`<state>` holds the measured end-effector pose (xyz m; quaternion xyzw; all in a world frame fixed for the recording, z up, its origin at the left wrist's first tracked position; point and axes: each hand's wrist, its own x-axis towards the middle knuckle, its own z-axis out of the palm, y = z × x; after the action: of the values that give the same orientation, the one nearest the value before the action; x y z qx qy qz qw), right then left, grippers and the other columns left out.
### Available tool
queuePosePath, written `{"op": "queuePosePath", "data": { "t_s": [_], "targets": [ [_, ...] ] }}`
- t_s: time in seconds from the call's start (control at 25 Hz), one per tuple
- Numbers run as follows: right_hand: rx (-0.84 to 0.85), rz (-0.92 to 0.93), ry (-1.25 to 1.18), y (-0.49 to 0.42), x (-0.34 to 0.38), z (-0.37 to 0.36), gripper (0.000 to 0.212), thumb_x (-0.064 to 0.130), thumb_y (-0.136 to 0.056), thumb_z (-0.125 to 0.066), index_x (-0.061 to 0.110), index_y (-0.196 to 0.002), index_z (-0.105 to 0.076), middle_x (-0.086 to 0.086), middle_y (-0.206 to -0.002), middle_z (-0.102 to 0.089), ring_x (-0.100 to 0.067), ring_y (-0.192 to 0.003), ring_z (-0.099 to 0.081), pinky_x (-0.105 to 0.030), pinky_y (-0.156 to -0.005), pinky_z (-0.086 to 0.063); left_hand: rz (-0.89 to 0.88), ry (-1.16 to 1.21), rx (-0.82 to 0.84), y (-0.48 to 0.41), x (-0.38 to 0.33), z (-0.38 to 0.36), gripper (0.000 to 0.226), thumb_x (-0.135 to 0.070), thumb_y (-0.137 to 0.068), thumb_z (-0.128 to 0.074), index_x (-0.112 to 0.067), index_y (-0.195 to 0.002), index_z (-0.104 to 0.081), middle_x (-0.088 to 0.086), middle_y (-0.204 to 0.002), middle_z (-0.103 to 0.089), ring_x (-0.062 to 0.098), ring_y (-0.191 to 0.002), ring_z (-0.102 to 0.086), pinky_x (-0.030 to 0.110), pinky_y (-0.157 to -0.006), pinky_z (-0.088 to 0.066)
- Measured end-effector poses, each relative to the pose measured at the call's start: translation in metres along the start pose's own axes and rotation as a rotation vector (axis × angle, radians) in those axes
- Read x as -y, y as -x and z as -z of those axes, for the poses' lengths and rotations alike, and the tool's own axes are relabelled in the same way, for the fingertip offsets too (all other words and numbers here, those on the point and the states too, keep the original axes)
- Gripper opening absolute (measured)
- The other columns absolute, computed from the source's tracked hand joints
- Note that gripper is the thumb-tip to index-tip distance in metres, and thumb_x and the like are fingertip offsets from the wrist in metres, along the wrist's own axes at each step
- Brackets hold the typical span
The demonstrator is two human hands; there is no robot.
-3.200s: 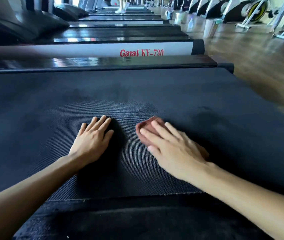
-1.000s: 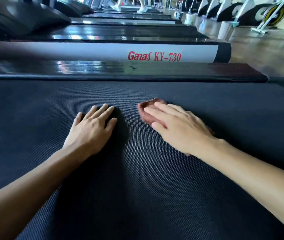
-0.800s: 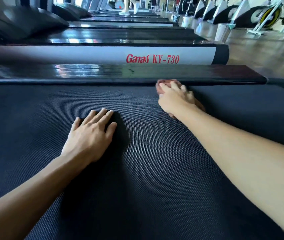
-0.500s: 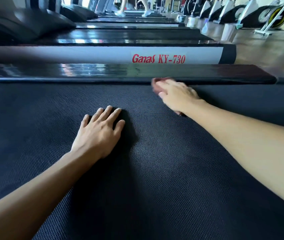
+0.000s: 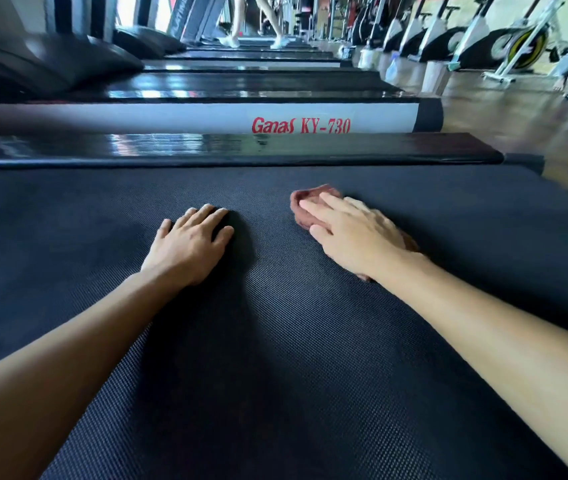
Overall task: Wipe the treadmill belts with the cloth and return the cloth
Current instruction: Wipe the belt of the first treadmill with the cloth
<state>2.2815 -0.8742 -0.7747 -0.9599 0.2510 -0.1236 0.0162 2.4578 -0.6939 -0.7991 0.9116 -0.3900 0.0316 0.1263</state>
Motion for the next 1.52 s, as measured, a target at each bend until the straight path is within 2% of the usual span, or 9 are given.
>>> {"op": "queuePosePath", "data": {
  "t_s": [0.24, 0.4, 0.56, 0.76, 0.92, 1.12, 1.28, 1.44, 1.52],
  "targets": [
    [0.027, -0.141, 0.005, 0.105, -0.016, 0.032, 0.049, 0.047, -0.100, -0.036, 0.052, -0.147, -0.022, 0.018, -0.160, -0.015, -0.015, -0.146, -0.018, -0.038, -0.115, -0.020, -0.096, -0.009, 0.013, 0.064, -0.028, 0.011, 0.052, -0.046, -0.101, -0.029, -0.029, -0.150, -0.030, -0.010, -0.159, -0.022, 0.017, -0.146, -0.016, 0.042, -0.116, -0.011],
    [0.096, 0.226, -0.068, 0.184, -0.006, 0.048, 0.048, 0.050, -0.101, -0.033, 0.057, -0.146, -0.018, 0.025, -0.159, -0.009, -0.007, -0.147, -0.009, -0.032, -0.116, -0.017, -0.141, 0.024, 0.021, 0.132, -0.065, 0.015, 0.069, -0.062, -0.093, -0.015, -0.026, -0.150, -0.028, -0.007, -0.159, -0.022, 0.019, -0.146, -0.015, 0.045, -0.116, -0.011],
    [0.063, -0.107, 0.003, 0.204, -0.015, 0.061, 0.051, 0.048, -0.101, -0.032, 0.051, -0.149, -0.016, 0.019, -0.161, -0.009, -0.014, -0.148, -0.012, -0.035, -0.116, -0.018, -0.114, 0.016, 0.082, 0.169, -0.092, 0.018, 0.069, -0.061, -0.095, -0.017, -0.025, -0.153, -0.018, -0.007, -0.162, -0.010, 0.016, -0.149, -0.003, 0.044, -0.118, -0.003],
    [0.113, 0.364, -0.094, 0.271, -0.016, 0.075, 0.048, 0.051, -0.098, -0.035, 0.059, -0.143, -0.022, 0.028, -0.157, -0.016, -0.001, -0.146, -0.012, -0.027, -0.118, -0.015, -0.128, 0.021, 0.072, 0.200, -0.112, 0.012, 0.062, -0.049, -0.100, -0.025, -0.024, -0.155, -0.010, -0.007, -0.162, -0.001, 0.015, -0.149, 0.006, 0.043, -0.119, 0.001],
    [0.060, -0.066, -0.022, 0.274, -0.039, 0.080, 0.049, 0.049, -0.100, -0.027, 0.053, -0.148, -0.017, 0.022, -0.160, -0.008, -0.010, -0.149, -0.010, -0.033, -0.120, -0.015, -0.126, 0.010, 0.067, 0.200, -0.110, 0.011, 0.061, -0.050, -0.100, -0.023, -0.023, -0.154, -0.016, -0.005, -0.162, -0.007, 0.017, -0.149, 0.000, 0.045, -0.120, -0.004],
    [0.165, 0.303, -0.093, 0.311, -0.036, 0.089, 0.049, 0.051, -0.099, -0.034, 0.057, -0.146, -0.019, 0.025, -0.159, -0.009, -0.008, -0.149, -0.008, -0.031, -0.117, -0.014, -0.193, -0.002, 0.069, 0.201, -0.126, 0.016, 0.061, -0.047, -0.100, -0.027, -0.021, -0.154, -0.017, -0.004, -0.162, -0.008, 0.021, -0.150, -0.001, 0.049, -0.118, -0.004],
    [0.052, -0.133, 0.002, 0.303, -0.053, 0.090, 0.051, 0.049, -0.100, -0.030, 0.052, -0.148, -0.017, 0.019, -0.161, -0.008, -0.015, -0.149, -0.011, -0.036, -0.119, -0.016, -0.250, 0.020, 0.091, 0.201, -0.154, 0.013, 0.061, -0.047, -0.100, -0.027, -0.022, -0.154, -0.017, -0.004, -0.162, -0.008, 0.020, -0.150, -0.001, 0.050, -0.119, -0.003],
    [0.132, 0.238, -0.117, 0.325, -0.049, 0.087, 0.051, 0.054, -0.095, -0.029, 0.057, -0.145, -0.021, 0.023, -0.159, -0.013, -0.010, -0.148, -0.013, -0.032, -0.119, -0.016, -0.262, 0.046, 0.089, 0.191, -0.176, 0.012, 0.061, -0.048, -0.101, -0.028, -0.023, -0.154, -0.016, -0.004, -0.162, -0.009, 0.019, -0.150, -0.002, 0.050, -0.119, -0.002],
    [0.118, 0.034, -0.088, 0.303, -0.078, 0.093, 0.050, 0.049, -0.099, -0.037, 0.054, -0.147, -0.022, 0.023, -0.160, -0.012, -0.012, -0.147, -0.015, -0.033, -0.119, -0.018, -0.263, 0.039, 0.096, 0.189, -0.179, 0.009, 0.060, -0.049, -0.101, -0.026, -0.022, -0.154, -0.016, -0.004, -0.162, -0.009, 0.019, -0.149, -0.002, 0.050, -0.118, -0.002]
  ]
}}
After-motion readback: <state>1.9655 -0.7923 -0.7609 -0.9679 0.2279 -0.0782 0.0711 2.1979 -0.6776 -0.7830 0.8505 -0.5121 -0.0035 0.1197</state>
